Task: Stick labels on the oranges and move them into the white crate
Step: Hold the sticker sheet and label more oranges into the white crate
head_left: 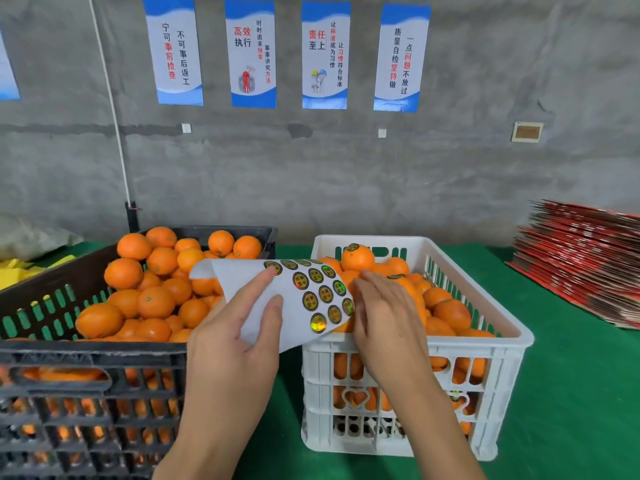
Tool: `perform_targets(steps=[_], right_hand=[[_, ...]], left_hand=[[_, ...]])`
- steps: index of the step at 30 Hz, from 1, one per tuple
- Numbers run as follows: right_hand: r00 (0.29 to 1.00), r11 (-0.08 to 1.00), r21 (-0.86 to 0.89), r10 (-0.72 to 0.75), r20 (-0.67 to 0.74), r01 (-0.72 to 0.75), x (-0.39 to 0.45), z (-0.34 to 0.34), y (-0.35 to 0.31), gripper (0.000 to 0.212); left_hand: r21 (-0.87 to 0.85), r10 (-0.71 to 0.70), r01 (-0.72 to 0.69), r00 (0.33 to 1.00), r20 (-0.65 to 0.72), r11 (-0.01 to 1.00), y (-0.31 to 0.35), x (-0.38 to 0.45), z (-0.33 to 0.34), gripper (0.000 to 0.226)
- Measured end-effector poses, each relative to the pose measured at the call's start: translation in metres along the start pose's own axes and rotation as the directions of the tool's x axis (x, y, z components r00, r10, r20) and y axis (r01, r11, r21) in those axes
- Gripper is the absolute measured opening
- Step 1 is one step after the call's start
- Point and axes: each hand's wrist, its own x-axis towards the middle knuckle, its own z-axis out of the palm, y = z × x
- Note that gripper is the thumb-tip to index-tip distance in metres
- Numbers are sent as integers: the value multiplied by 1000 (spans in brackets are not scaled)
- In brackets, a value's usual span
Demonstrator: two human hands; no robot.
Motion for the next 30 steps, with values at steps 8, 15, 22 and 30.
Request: perform_targets(steps=[8, 15, 22, 30], right_hand=[[983, 999, 43, 23, -181, -15, 24, -2, -29, 25], [995, 995, -104, 0, 102, 10, 85, 13, -24, 35], [985, 981, 154, -138, 105, 121, 82, 32, -65, 35], [747, 921, 274, -385, 541, 276, 126, 73, -151, 22]], left_hand=[[8, -10, 12, 975, -220, 1000, -16, 21, -52, 28], [67, 29, -16, 979, -203, 998, -27, 32, -68, 28], [166, 129, -88, 959, -251, 982, -39, 41, -83, 29], [221, 48, 66, 878, -475, 973, -73, 60, -136, 39]])
